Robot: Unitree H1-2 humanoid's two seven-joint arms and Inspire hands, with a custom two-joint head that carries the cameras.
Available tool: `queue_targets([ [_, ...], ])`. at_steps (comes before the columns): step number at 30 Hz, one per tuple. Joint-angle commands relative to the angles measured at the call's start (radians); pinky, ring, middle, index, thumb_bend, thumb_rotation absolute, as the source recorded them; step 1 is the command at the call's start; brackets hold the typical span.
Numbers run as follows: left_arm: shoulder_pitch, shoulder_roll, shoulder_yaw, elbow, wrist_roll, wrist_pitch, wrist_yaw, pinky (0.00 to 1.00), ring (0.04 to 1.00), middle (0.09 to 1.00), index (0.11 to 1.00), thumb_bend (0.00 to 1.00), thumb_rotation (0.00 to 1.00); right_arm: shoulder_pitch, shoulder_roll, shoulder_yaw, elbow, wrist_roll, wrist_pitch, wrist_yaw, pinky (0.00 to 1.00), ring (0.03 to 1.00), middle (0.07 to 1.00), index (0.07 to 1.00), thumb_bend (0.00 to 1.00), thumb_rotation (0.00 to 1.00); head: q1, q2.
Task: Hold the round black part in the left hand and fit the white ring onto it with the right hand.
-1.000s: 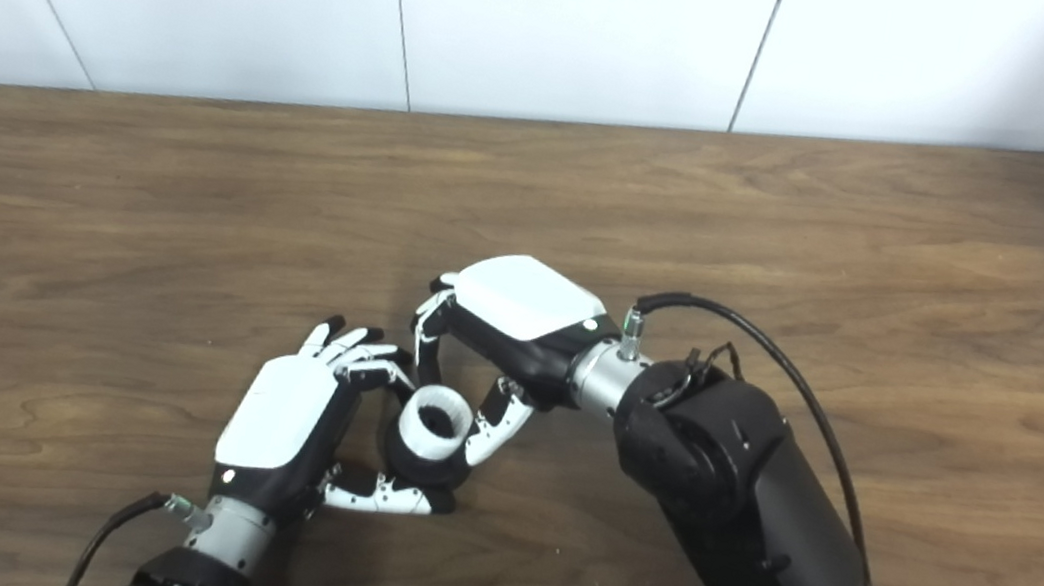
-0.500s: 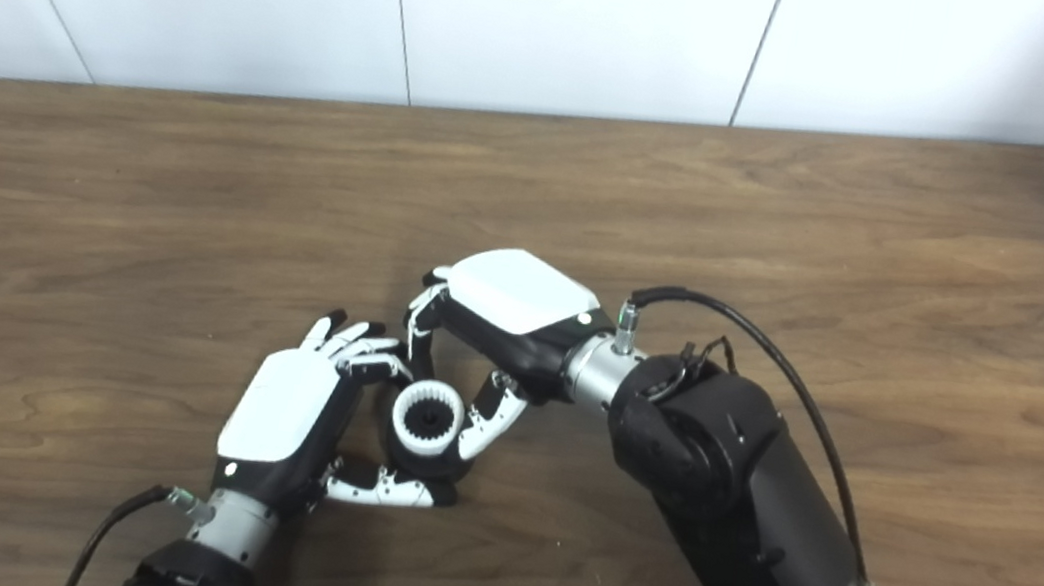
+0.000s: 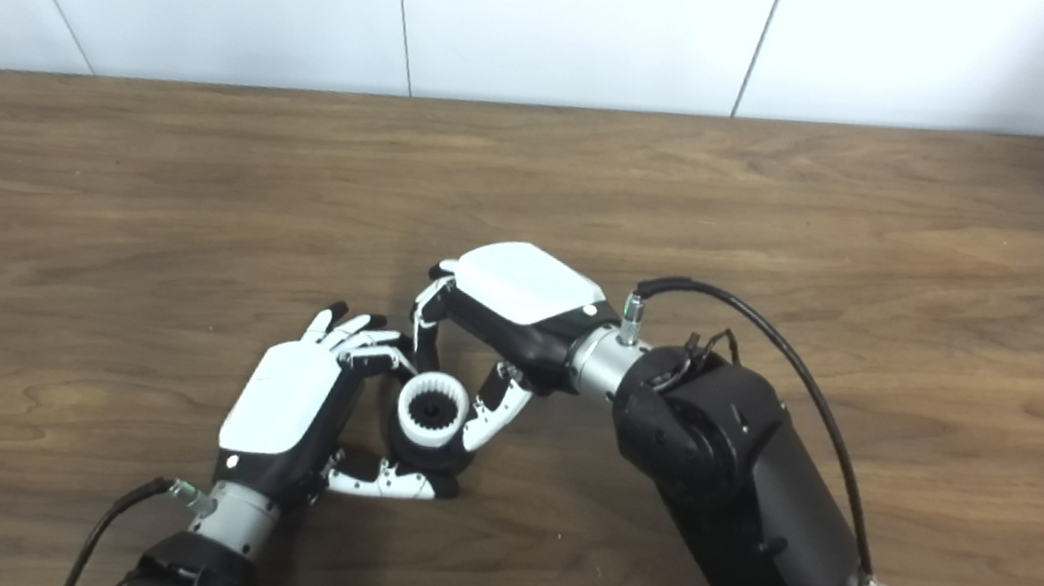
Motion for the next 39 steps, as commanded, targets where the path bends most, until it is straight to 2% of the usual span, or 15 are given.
queue_targets([
  [1, 0.01, 0.0, -0.019, 0.009, 0.011, 0.007, -0.05, 1.0, 0.899, 0.787, 0.484, 0.52, 0.05, -0.019, -0.004, -0.017, -0.003, 0.009, -0.009, -0.016, 0.91, 0.926, 0.793, 0.483, 0.52, 0.13, 0.001, 0.002],
  [30, 0.007, -0.001, -0.028, 0.004, 0.012, 0.015, -0.048, 1.0, 0.899, 0.789, 0.484, 0.52, 0.05, 0.006, 0.012, -0.011, 0.01, 0.001, -0.03, -0.048, 0.92, 0.923, 0.787, 0.483, 0.52, 0.13, 0.003, 0.008],
  [39, 0.004, -0.006, -0.027, 0.013, 0.006, 0.01, -0.036, 1.0, 0.901, 0.787, 0.484, 0.52, 0.05, 0.002, 0.011, -0.014, 0.007, -0.007, -0.009, -0.032, 0.92, 0.925, 0.793, 0.484, 0.52, 0.14, -0.001, 0.008],
])
